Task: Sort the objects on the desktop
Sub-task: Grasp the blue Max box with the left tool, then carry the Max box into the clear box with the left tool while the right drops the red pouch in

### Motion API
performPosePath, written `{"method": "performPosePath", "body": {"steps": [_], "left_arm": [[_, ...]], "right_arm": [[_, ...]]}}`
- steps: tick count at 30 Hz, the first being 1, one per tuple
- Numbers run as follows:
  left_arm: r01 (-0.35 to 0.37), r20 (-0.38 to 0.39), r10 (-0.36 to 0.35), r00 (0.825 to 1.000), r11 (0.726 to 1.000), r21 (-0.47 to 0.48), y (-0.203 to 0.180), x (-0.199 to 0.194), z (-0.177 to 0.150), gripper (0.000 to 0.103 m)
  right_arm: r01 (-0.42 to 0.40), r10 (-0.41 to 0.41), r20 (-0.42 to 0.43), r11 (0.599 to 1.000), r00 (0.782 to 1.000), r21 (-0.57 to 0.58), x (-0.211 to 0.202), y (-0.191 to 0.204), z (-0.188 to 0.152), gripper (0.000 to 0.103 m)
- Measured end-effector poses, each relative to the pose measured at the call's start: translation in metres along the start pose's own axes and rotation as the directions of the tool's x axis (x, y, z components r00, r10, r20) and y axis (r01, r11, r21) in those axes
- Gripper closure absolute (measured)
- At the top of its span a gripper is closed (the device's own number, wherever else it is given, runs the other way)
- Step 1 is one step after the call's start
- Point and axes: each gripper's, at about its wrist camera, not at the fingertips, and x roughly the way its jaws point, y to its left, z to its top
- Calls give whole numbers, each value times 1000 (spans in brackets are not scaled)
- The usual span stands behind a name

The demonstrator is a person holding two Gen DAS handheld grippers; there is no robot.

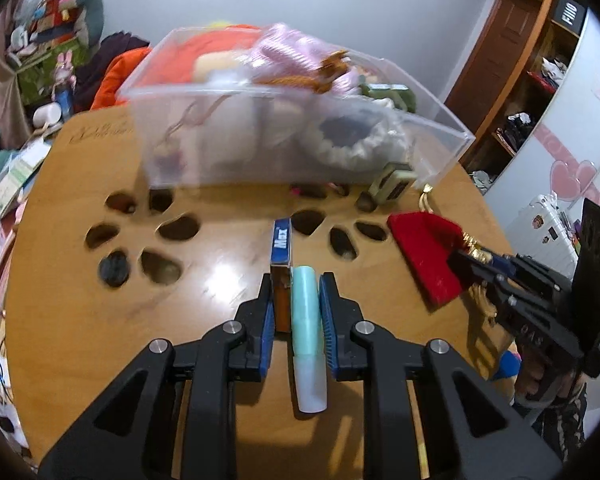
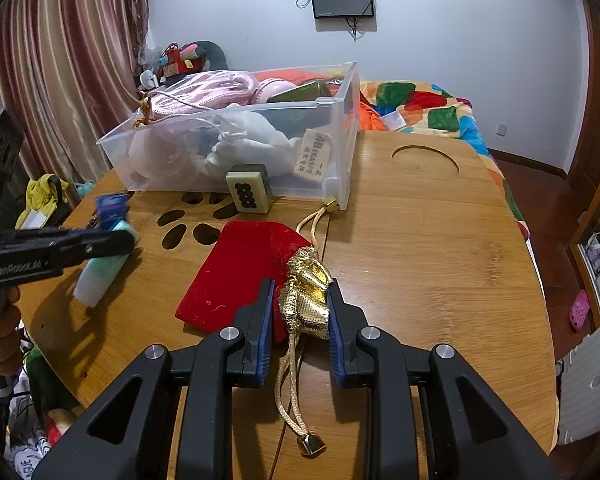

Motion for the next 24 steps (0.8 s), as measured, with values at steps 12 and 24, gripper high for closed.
{"method": "performPosePath", "body": {"steps": [12, 24], "left_arm": [[-23, 39, 23, 999, 1000, -21, 10, -15, 0, 73], [-99, 115, 96, 989, 995, 24, 3, -32, 7, 97]], "right_arm": [[6, -6, -6, 1000, 1000, -16, 0, 6, 0, 79], [-25, 25, 5, 1000, 1000, -2, -1, 8, 2, 82]]}}
